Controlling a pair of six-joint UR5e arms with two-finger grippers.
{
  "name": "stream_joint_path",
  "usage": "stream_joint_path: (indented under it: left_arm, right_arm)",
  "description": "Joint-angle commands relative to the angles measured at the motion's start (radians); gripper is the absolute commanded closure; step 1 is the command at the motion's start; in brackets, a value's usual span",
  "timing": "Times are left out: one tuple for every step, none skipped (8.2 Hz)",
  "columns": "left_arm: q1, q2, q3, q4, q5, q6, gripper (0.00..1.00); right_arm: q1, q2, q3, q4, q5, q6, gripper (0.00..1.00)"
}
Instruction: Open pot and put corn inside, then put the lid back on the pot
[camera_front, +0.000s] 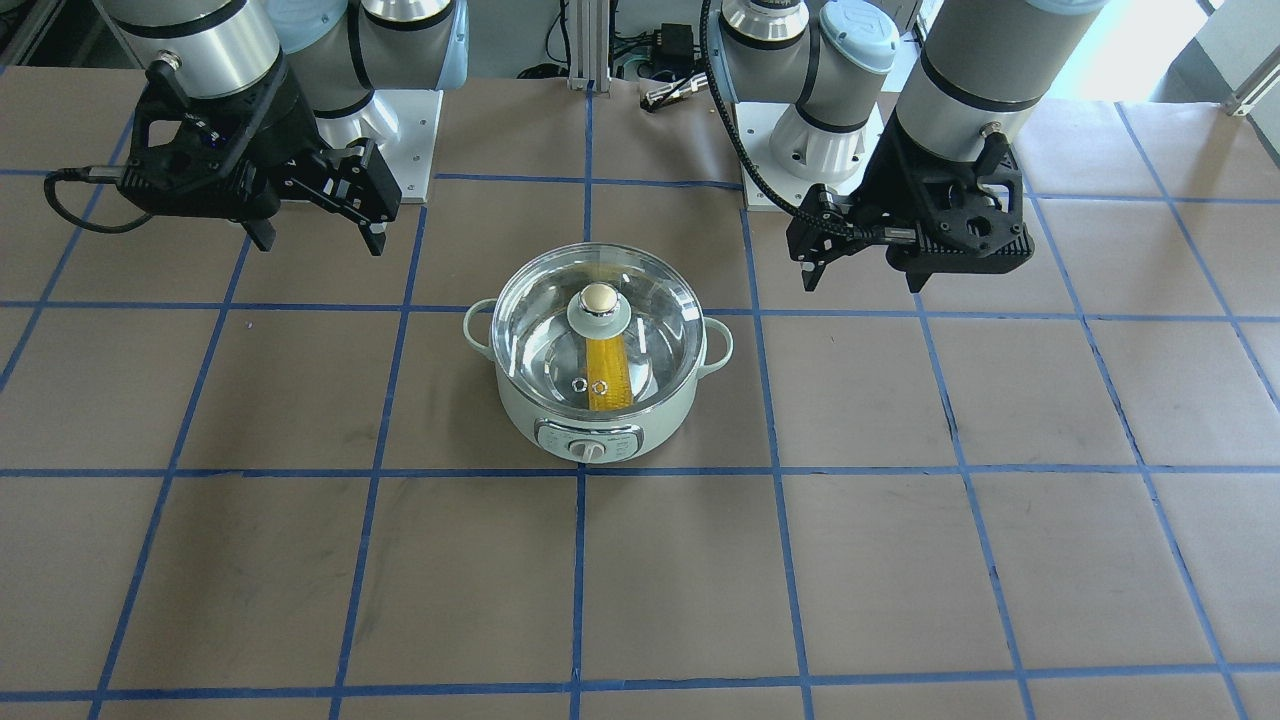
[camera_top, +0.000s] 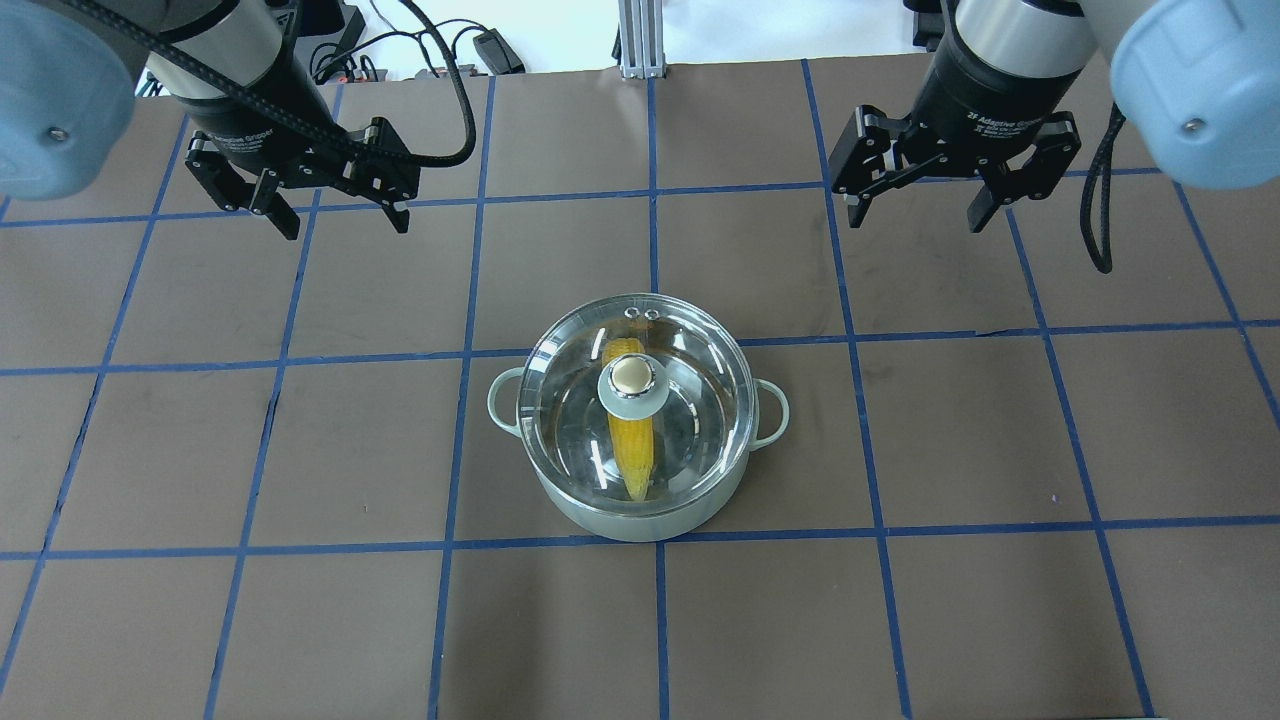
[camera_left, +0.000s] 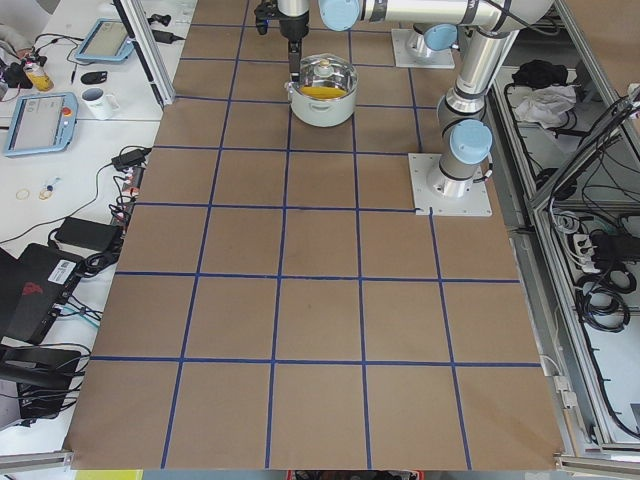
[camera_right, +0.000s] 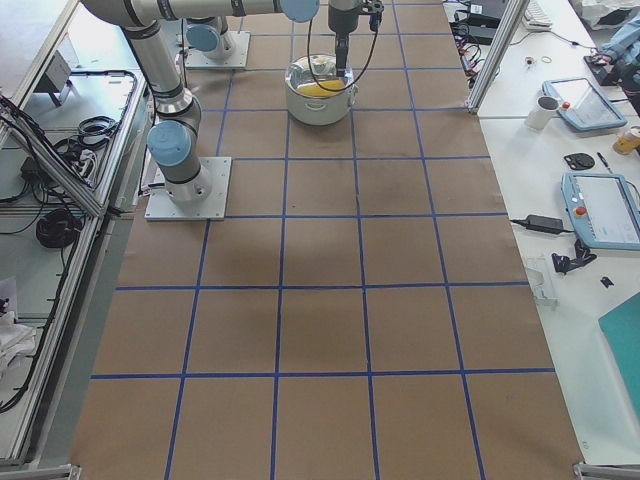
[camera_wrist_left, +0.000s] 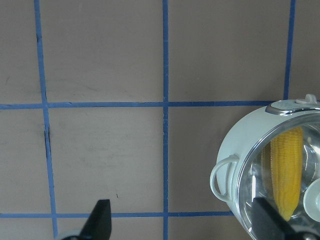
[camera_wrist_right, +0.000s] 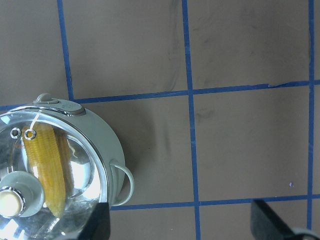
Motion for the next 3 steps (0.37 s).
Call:
stream_joint_path:
  left_arm:
    - [0.000, -0.001, 0.000, 0.005, 0.000, -0.002, 0.00]
    - [0.000, -0.001, 0.000, 0.005, 0.000, 0.000, 0.00]
    - [0.000, -0.001, 0.000, 0.003, 0.002, 0.002, 0.00]
  right_arm:
    - [0.000, 0.000, 0.002, 0.002, 0.003, -0.001, 0.00]
    - [0.000, 0.001, 0.002, 0.004, 0.004, -0.002, 0.00]
    - [0.000, 0.003, 0.002, 0.005, 0.006, -0.002, 0.00]
